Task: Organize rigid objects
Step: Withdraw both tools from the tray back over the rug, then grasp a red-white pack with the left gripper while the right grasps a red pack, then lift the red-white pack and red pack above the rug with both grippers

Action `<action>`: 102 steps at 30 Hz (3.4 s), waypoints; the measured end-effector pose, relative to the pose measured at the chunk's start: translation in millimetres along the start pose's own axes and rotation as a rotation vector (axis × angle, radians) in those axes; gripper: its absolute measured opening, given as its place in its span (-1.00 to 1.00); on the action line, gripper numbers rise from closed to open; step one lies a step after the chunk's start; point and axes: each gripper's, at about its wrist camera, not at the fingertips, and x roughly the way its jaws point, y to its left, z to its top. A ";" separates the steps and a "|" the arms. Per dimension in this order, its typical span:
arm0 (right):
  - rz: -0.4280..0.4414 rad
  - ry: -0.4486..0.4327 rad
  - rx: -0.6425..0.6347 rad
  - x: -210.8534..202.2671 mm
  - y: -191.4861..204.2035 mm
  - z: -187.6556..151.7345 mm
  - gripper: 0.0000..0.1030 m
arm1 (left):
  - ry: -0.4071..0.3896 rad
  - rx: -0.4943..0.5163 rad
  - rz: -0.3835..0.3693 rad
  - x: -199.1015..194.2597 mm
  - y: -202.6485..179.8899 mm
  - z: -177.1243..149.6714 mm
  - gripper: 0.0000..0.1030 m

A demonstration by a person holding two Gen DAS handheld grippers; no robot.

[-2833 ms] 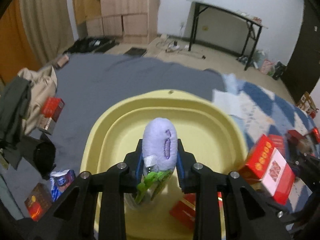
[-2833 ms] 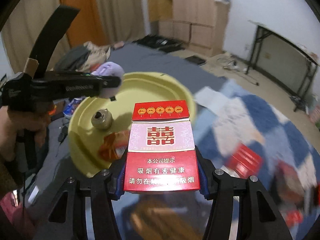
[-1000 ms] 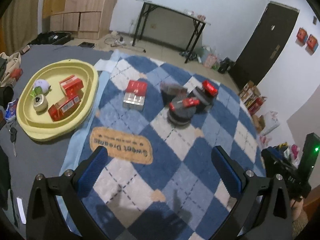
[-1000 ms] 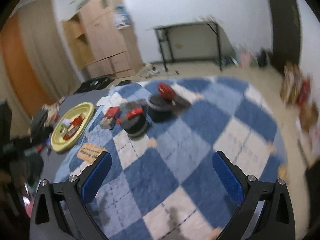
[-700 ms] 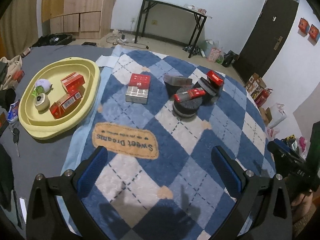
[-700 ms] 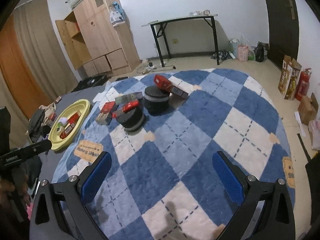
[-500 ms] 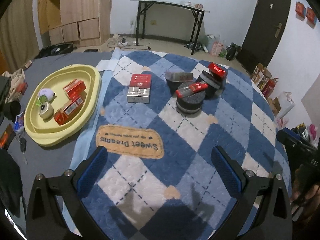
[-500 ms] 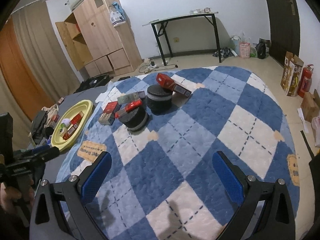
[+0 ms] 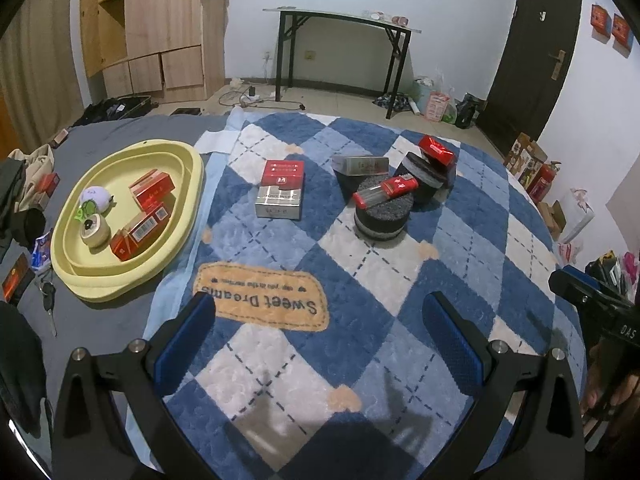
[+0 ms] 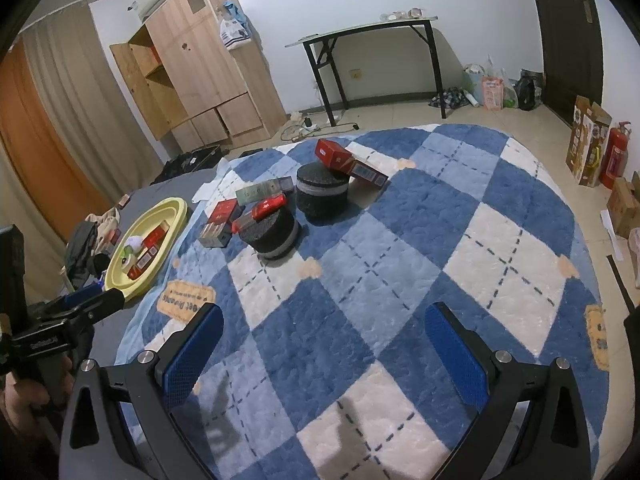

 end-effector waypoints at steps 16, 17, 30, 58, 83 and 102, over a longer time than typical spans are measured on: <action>0.033 0.023 0.037 14.0 -0.5 3.2 0.99 | 0.027 -0.021 -0.022 18.0 1.9 5.5 1.00; 0.036 0.024 0.035 15.5 -0.1 3.6 0.99 | 0.029 -0.020 -0.022 18.9 2.0 5.7 1.00; 0.118 0.024 0.077 49.2 -13.4 24.0 0.99 | 0.038 0.043 -0.010 48.9 0.7 19.0 1.00; 0.265 0.078 0.176 276.3 -77.3 140.3 1.00 | 0.099 0.078 -0.046 192.6 34.6 91.9 1.00; -0.003 -0.174 -0.046 109.6 -15.4 112.8 0.75 | -0.057 0.012 -0.024 58.7 35.1 100.6 0.11; -0.082 -0.239 -0.055 -77.2 -5.0 -26.3 0.75 | -0.095 0.017 -0.026 -45.1 -7.6 6.3 0.11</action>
